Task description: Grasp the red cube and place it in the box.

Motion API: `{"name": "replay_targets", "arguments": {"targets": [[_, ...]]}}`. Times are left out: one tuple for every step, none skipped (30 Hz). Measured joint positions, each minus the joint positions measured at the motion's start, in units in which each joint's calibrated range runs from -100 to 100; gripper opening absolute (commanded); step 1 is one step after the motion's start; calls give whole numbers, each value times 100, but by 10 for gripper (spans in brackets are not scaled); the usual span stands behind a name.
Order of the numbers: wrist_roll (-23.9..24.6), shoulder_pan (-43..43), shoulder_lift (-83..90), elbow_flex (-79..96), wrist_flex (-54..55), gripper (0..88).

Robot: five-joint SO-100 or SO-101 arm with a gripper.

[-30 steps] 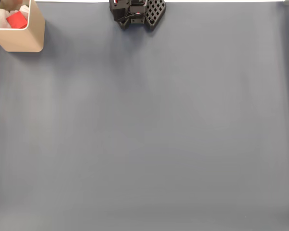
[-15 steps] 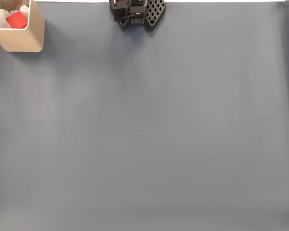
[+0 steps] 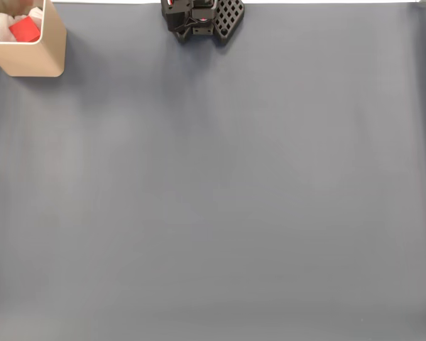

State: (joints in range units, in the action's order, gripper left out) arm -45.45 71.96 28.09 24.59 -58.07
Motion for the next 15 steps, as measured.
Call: {"name": "replay_targets", "arguments": {"targets": [[0,0,0,0,0,279],[0,0,0,-9,0,238],[0,0,0,-9,0,200],[0,0,0,-9,0,161],[0,-7,0,-9,0,127],[0,-7,0,-18,0,97],[0,-15,0,-27,-16,70],[0,-37,0,-27,-48,43],[0,-67,0,-27,-64,21],[0,-89,0,-27,-95,0],[0,-126,0,-27,-111,0],[-10,-163,0,-27,-143,0],[-15,-193,26,-27,-167,0],[-20,-230,61,-27,-191,0],[-24,-267,104,-27,-215,0]]}}
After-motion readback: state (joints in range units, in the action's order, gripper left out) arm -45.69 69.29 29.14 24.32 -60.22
